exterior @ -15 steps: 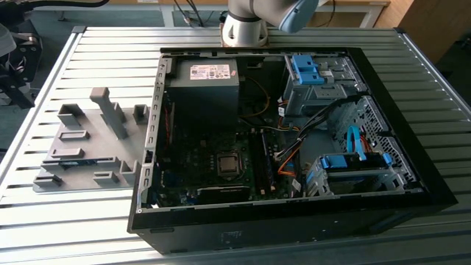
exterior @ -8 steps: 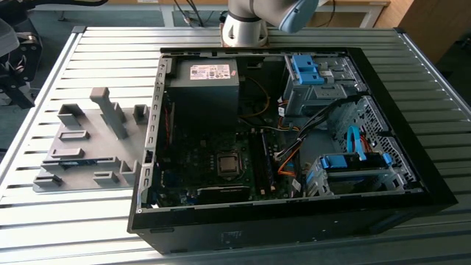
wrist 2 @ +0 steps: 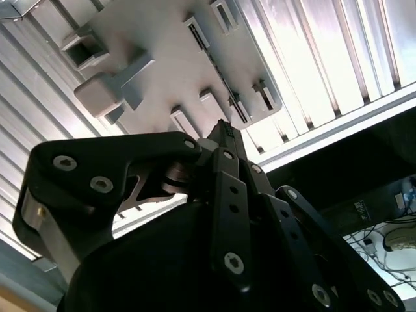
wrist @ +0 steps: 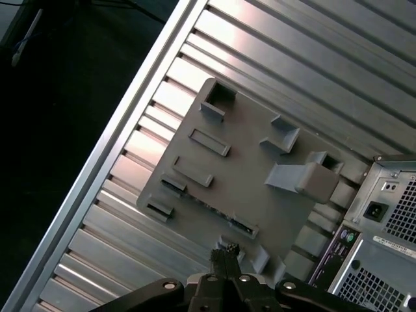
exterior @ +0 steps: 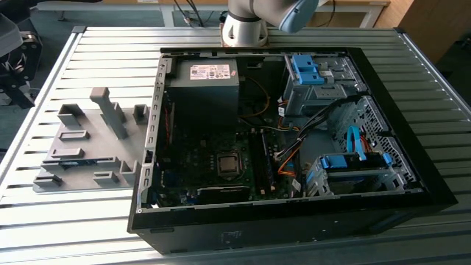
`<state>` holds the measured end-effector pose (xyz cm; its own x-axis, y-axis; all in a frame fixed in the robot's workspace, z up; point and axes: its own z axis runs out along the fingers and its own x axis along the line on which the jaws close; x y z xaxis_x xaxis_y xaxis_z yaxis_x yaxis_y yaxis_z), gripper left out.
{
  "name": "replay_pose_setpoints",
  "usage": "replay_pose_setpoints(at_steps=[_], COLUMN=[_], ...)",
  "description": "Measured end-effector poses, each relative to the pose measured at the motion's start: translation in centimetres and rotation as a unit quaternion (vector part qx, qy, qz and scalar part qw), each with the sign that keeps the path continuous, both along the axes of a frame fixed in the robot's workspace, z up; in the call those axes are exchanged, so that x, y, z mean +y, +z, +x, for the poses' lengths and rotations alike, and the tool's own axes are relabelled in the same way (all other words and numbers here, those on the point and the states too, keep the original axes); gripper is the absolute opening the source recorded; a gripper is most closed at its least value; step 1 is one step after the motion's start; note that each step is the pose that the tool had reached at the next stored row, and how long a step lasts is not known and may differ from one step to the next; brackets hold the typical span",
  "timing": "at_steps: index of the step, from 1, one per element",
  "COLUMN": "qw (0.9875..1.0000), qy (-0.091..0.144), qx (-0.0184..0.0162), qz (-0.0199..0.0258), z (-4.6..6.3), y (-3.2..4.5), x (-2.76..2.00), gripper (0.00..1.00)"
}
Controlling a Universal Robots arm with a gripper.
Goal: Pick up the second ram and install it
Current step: 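Pick up the second ram and move it above second insertion slot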
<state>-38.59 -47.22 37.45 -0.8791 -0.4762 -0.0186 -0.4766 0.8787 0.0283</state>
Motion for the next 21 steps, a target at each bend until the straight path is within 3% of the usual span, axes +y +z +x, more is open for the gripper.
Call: replay_pose_setpoints(at_steps=[9, 21], qw=[0.9993, 0.9963], qy=[0.037, 0.086], qx=[0.0000, 0.0000], qz=[0.0000, 0.0000], z=[0.00, 0.00], y=[0.00, 0.00], x=[0.00, -0.10], gripper=[0.11, 0.11])
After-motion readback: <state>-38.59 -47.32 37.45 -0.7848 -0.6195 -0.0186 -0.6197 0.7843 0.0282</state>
